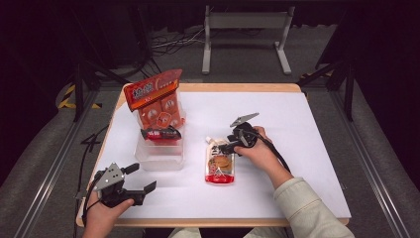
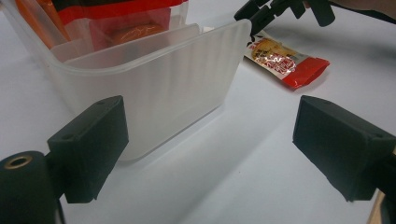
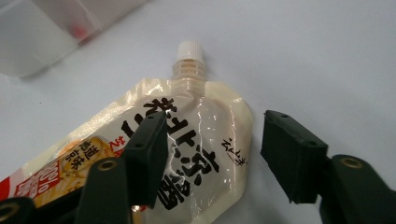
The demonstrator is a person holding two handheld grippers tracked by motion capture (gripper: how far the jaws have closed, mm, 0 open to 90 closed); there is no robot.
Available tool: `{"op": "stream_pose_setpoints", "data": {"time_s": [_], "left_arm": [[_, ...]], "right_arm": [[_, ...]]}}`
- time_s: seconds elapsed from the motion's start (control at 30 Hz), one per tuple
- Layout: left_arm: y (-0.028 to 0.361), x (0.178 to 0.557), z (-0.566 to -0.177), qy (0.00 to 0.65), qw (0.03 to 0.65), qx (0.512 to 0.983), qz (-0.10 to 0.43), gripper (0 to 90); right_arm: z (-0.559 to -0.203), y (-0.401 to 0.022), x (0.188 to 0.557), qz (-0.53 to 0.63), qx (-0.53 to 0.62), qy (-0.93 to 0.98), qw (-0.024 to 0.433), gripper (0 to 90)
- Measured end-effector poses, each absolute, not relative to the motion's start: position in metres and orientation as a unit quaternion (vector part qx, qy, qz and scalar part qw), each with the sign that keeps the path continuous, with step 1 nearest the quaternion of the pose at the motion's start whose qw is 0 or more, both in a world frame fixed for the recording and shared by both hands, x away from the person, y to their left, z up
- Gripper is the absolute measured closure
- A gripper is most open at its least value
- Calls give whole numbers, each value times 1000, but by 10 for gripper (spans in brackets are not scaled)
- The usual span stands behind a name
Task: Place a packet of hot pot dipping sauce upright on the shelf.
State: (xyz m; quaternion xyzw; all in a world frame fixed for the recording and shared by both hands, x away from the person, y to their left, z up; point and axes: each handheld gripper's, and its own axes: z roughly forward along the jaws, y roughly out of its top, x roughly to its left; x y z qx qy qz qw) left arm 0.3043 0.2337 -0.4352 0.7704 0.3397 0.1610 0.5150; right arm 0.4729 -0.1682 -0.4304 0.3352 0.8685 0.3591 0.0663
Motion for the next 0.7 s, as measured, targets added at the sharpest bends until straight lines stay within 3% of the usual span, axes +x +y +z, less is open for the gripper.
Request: {"op": "stream_pose_setpoints", "data": {"time_s": [0.43, 0.7], "left_arm": [[231, 304, -436, 339, 513, 773, 158, 110], [229, 305, -435, 337, 512, 774, 159, 109]], "right_arm": [[-437, -162, 466, 341, 315, 880, 102, 499], [-438, -160, 462, 335, 304, 883, 123, 607]]}}
